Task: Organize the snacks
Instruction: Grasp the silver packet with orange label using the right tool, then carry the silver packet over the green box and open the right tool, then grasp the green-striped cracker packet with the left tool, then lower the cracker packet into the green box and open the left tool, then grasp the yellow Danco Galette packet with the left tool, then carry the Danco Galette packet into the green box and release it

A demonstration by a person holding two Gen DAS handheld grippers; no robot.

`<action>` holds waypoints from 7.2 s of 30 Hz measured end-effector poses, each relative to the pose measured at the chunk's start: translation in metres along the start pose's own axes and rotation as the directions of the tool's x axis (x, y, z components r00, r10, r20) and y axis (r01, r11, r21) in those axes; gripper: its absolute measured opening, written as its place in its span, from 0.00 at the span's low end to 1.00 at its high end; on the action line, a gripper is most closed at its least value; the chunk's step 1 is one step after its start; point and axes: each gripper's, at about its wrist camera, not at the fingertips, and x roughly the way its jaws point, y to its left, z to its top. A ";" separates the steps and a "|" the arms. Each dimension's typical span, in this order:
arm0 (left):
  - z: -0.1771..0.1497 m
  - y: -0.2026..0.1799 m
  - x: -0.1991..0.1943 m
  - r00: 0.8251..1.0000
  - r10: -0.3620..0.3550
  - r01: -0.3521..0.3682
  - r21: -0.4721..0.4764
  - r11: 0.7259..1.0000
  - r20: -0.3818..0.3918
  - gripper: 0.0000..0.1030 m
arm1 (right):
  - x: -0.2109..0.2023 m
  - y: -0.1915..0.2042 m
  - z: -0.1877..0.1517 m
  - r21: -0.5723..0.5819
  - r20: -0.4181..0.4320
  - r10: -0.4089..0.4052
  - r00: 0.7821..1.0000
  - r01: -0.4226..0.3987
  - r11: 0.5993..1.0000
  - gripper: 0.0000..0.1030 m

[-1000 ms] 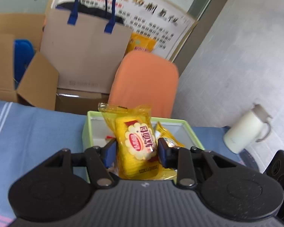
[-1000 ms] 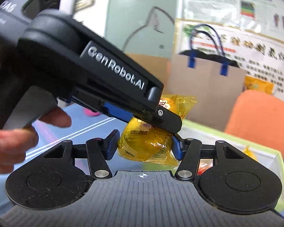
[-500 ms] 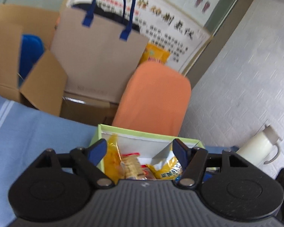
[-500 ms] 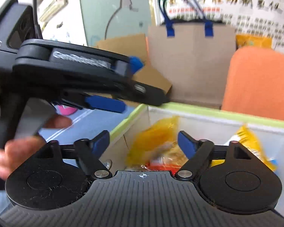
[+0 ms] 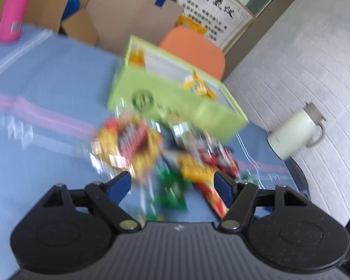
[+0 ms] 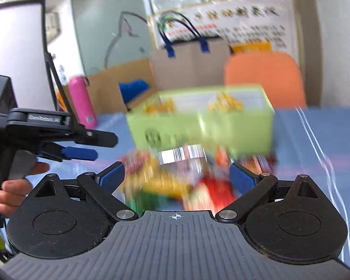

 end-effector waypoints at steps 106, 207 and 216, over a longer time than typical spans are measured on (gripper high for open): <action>0.005 0.006 0.035 0.938 0.095 -0.015 0.236 0.972 -0.334 0.68 | 0.033 0.092 -0.032 -0.121 -0.222 0.191 0.956 -0.221 0.968 0.85; 0.088 0.060 0.080 0.977 0.091 -0.069 0.121 0.990 -0.190 0.70 | 0.149 0.065 0.038 -0.100 -0.316 0.196 0.928 -0.238 0.966 0.81; 0.072 0.066 0.052 0.986 0.107 -0.103 0.033 0.994 -0.129 0.46 | 0.137 0.077 0.032 -0.156 -0.245 0.198 0.949 -0.240 0.958 0.47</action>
